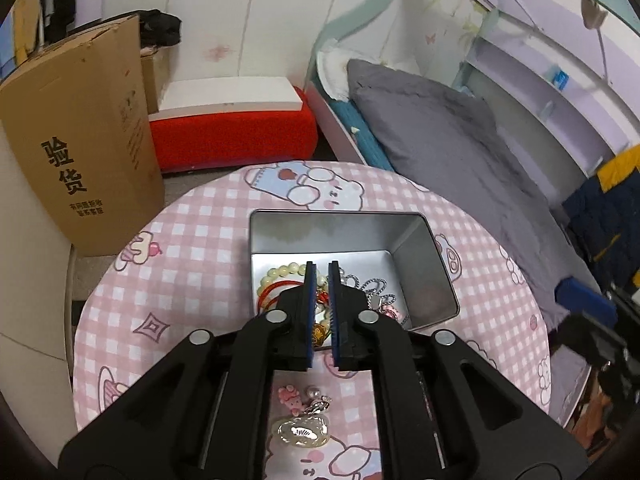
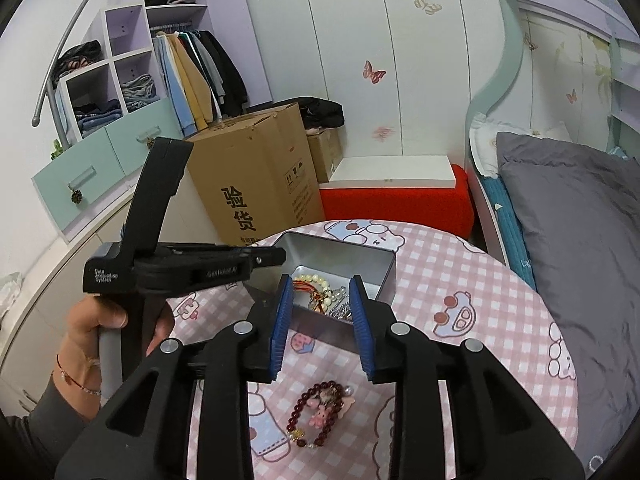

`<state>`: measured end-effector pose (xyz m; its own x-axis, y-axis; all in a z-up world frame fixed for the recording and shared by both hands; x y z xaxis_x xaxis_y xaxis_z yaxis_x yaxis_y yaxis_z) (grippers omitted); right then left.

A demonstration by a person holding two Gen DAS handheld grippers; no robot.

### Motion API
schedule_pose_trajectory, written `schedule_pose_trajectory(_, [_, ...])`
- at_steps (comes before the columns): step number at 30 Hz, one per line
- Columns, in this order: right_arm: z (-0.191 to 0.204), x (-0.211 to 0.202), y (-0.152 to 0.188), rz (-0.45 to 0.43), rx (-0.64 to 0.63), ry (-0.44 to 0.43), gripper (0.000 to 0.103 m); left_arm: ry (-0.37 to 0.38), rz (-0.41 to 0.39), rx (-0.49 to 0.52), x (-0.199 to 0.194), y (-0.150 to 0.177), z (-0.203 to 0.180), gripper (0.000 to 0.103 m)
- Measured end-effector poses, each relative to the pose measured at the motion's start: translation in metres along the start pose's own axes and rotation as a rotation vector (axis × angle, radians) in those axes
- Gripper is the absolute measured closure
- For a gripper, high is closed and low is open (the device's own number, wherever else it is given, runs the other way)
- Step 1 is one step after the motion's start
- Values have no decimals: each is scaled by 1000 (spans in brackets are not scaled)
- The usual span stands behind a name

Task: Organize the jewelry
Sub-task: 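Grasp the dark red bead bracelet with pink charms using the right tool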

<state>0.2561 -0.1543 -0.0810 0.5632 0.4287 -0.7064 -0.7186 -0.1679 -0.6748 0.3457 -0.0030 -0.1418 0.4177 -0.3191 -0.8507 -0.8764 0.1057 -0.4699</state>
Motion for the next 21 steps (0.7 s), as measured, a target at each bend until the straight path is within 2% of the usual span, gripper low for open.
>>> schedule_pose_trajectory(1, [0, 0, 2, 2, 1, 0, 75, 15, -8, -2, -4, 2, -1, 61])
schedule_pose_trajectory(2, [0, 0, 4, 7, 0, 4, 75, 32, -17, -3, -9, 5, -2, 19])
schedule_pose_trajectory(3, [0, 1, 8, 10, -1, 15, 75, 44, -40, 0, -15, 7, -4, 14])
schedule_pose_trajectory(5, [-2, 2, 14, 19, 4, 21, 75, 36, -90, 13, -28, 16, -8, 14])
schedule_pose_trajectory(9, [-2, 8, 33, 54, 19, 17, 75, 30, -109, 18, -41, 36, -10, 14])
schedule_pose_trajectory(14, [-2, 23, 64, 121, 40, 5, 75, 4, -97, 4, -39, 66, -5, 14])
schedule_pose_trajectory(21, [0, 51, 97, 214, 82, 4, 75, -83, -61, -18, -25, 106, 10, 14])
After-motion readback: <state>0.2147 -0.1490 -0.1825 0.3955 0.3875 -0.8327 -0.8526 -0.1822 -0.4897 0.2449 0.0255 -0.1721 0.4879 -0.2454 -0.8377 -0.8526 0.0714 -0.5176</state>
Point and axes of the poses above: each gripper's, at about its wrist camera, not at the fingertips, and x roughly the way its jaws point, z to its left, y to its underside, the point moved 4 cm from there along x, roughly the way its jaws point, and after that the axes turned 11 degrees about z, right-handed, at the moved point
